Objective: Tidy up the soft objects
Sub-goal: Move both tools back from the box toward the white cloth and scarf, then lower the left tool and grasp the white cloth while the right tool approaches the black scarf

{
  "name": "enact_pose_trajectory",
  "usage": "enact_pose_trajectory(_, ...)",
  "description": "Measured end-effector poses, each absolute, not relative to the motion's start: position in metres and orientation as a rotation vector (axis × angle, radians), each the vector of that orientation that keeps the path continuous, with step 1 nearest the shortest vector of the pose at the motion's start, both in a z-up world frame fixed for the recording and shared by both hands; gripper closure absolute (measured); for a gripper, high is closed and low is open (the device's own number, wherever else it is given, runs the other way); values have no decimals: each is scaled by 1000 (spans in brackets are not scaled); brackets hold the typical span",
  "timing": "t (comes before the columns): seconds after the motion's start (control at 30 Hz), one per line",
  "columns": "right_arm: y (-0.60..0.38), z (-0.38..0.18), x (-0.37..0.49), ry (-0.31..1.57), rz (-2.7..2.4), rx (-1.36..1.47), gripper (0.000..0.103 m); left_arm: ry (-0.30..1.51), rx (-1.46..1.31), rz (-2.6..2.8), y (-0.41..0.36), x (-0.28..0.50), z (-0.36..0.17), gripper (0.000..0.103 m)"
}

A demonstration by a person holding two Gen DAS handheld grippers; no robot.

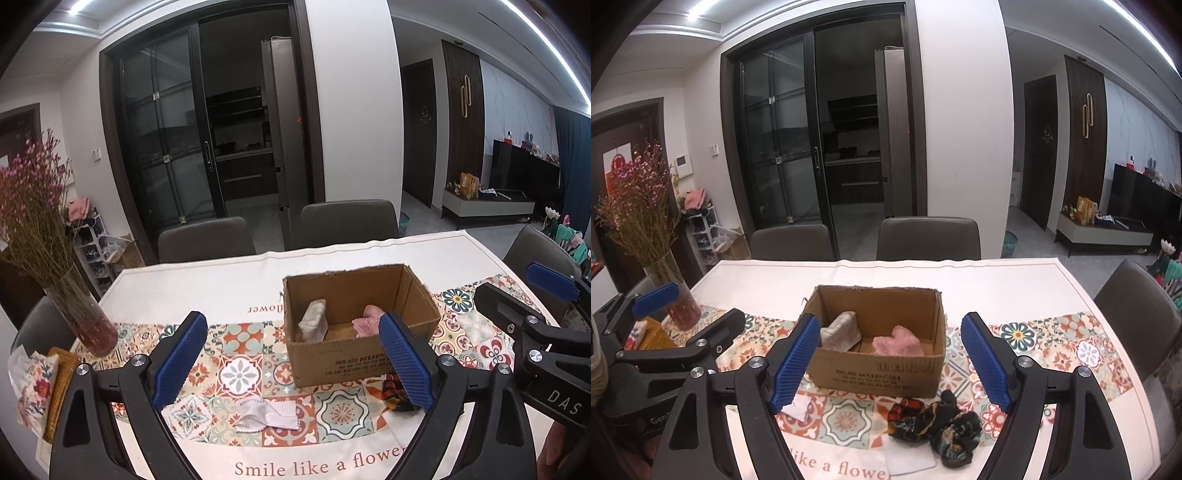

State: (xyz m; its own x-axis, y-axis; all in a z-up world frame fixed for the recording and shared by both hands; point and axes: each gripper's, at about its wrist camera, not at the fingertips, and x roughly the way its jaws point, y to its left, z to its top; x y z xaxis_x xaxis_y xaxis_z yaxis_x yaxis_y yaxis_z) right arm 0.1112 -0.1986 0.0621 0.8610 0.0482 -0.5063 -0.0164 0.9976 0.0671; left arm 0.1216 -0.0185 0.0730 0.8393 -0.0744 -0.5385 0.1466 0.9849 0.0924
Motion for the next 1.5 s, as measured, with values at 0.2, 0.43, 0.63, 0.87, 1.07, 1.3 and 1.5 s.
enact_pose_trajectory(0.2, -189, 38, 108, 554, 34, 65, 23, 626, 102, -126, -8, 123, 43, 8)
enact_pose_trajectory(0.43, -178, 14, 114, 594, 33, 81, 23, 628, 95, -94, 8, 125, 20, 8)
enact_pose_trajectory(0.63, -168, -5, 121, 621, 24, 67, 23, 651, 79, -80, 17, 131, -5, 8)
enact_pose_trajectory(0.87, -161, -36, 135, 692, 30, 73, 23, 713, 63, -62, 27, 142, -38, 12)
enact_pose_trajectory(1.07, -151, -66, 149, 751, 44, 80, 23, 782, 52, -47, 36, 152, -68, 12)
enact_pose_trajectory(1.3, -148, -101, 160, 815, 35, 80, 23, 846, 69, -48, 35, 161, -102, 18)
enact_pose_trajectory(1.5, -149, -131, 171, 872, 24, 94, 23, 917, 62, -51, 37, 177, -136, 31)
